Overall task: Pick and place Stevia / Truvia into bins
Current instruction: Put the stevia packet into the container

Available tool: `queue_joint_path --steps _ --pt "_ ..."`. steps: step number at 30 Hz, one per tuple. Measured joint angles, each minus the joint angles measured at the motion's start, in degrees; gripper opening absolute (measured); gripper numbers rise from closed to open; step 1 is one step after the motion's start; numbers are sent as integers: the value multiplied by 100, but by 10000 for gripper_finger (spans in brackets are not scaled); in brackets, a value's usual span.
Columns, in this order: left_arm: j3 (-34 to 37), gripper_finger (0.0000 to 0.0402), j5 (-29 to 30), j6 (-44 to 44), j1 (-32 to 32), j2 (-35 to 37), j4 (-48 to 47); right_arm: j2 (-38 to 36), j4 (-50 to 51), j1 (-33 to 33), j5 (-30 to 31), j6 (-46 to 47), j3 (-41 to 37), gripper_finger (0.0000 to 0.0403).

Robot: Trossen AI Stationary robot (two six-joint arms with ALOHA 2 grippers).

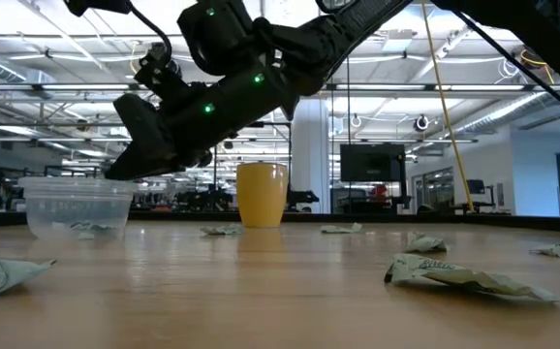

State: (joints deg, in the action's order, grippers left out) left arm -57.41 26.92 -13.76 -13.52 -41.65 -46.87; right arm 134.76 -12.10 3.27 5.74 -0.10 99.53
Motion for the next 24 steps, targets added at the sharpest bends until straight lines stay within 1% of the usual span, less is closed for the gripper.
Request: queue_joint_path --steps 4,7,10,13,16,19,22,24 --pt "0 161 -2 0 0 -37 1 2 -42 -4 11 -6 0 72" --pt "0 161 -2 -10 0 -35 -2 17 -215 -4 9 -37 -2 92" --pt "0 161 -2 -61 0 -35 -2 -97 -310 3 2 -306 -5 103" --pt "0 161 -4 -256 0 -35 -2 -471 -136 67 17 -553 -11 106" --pt "0 161 -4 -491 0 -35 -4 -1064 571 176 3 -543 -7 104" --pt "0 161 -151 -651 0 -83 -4 -1675 1636 309 -6 -524 -4 99" --pt "0 161 -186 -541 -2 -212 18 -2291 2578 428 0 -546 -7 95" --pt "0 161 -186 -359 0 -394 34 -2742 3159 510 0 -362 -9 93"
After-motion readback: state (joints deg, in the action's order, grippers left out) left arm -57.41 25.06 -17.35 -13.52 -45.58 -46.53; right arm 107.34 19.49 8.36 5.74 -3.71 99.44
